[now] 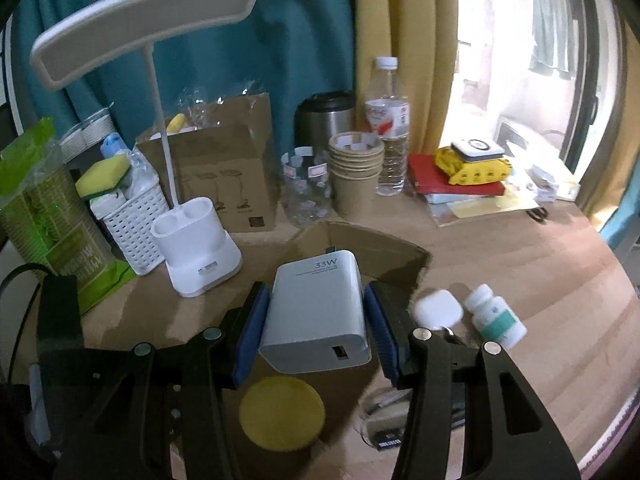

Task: Organize rigid objects
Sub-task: 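Carry the charger into the box beside the jar and release it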

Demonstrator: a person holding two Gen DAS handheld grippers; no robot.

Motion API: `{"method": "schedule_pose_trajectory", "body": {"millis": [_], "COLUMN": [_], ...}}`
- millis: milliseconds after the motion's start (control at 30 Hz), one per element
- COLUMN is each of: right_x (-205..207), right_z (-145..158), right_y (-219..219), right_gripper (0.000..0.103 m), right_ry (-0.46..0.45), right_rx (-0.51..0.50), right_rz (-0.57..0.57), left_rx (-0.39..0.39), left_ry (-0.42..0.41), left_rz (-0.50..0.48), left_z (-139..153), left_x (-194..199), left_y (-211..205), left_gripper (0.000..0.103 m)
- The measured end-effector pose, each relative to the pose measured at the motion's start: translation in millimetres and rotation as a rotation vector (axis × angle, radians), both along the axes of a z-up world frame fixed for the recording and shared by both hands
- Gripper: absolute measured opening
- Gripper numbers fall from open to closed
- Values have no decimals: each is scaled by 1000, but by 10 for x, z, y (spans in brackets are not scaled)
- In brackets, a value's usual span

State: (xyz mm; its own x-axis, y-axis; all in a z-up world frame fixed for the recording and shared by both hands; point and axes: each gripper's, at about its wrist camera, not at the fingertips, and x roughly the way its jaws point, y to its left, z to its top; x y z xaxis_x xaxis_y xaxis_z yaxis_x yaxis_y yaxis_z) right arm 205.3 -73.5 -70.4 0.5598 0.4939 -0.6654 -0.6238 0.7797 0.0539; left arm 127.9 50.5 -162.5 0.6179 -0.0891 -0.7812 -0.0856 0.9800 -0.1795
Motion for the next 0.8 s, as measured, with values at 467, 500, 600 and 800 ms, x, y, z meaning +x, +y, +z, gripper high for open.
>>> {"method": "schedule_pose_trajectory", "body": {"millis": [467,500,600,800], "right_x": [310,328,365,370], "right_z": [-378,-404,-480,-592], "right_y": [281,297,329,368], "right_gripper": [52,52,52,52], "right_ry": [66,70,93,145], "right_rx": [-48,-54,-69,-113], "right_rz": [15,16,21,51], "left_rx": [-4,-5,-4,-6], "left_ry": [-3,-3,-3,-6], "left_rz": [-3,-4,-3,-4], "left_z": [-8,-7,-7,-9], "left_x": [5,4,9,14], "left_y": [4,3,7,7], "left_gripper": [3,3,3,3]}}
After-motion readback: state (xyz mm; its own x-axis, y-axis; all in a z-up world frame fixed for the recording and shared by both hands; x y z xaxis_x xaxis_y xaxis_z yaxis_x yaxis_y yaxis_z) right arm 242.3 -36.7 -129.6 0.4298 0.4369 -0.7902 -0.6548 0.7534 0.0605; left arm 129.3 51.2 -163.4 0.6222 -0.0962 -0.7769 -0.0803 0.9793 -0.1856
